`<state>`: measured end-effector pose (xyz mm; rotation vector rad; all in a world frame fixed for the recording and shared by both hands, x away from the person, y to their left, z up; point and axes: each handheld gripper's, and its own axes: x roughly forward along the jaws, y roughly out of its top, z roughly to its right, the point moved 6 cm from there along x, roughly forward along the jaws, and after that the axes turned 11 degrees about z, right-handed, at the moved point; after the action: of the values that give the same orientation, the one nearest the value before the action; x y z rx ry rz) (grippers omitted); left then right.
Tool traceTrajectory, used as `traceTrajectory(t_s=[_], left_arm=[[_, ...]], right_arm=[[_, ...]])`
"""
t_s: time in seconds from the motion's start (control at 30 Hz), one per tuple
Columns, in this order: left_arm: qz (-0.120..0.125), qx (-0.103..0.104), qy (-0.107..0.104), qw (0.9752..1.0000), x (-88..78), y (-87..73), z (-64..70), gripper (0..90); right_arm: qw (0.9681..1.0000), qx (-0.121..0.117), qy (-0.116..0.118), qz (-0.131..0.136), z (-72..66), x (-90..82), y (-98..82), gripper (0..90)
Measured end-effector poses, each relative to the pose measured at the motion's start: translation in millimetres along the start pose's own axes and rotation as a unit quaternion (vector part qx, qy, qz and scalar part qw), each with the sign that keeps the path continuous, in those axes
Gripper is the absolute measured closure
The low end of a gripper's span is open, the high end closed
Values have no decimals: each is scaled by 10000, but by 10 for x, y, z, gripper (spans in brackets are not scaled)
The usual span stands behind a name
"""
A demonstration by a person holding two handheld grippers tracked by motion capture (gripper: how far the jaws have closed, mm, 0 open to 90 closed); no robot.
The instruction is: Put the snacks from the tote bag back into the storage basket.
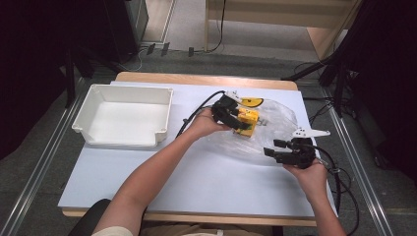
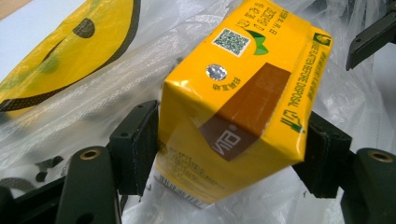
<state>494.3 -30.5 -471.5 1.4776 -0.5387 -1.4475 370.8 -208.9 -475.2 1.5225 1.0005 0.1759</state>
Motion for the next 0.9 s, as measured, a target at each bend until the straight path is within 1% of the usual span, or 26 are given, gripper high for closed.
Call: traceTrajectory(t_s=[0.07,0.2,0.27,0.33,0.43,0.5,0.73,0.83,0.87,0.9], left_arm=[[26,2,-12,10000,26,-4,3,310],[16,84,-26,10000,65,-16,12,314],[-17,111,8,9999,71,-18,15,323],[-41,104,26,9999,63,-18,20,357],[-81,121,-46,9999,43,-20,39,468],[-119,175,-11,9998,45,-19,52,475],[-174,246,63,9995,30,-13,55,500],[-163,202,81,9996,15,-8,41,512],[-151,162,70,9997,9,-6,29,515],[-142,62,77,9999,2,-1,20,517]], right_arm=[[10000,0,8,-20,3,7,-5,389],[10000,1,23,-42,3,22,-12,390],[10000,0,12,-47,7,24,-13,389],[10000,5,8,-39,12,23,-11,389],[10000,33,13,-60,13,23,-16,389],[10000,24,22,-57,19,34,-19,389],[10000,53,48,-24,22,42,-12,389],[10000,74,54,23,20,32,0,388],[9999,85,65,44,17,34,4,388],[9999,97,76,45,15,35,6,388]])
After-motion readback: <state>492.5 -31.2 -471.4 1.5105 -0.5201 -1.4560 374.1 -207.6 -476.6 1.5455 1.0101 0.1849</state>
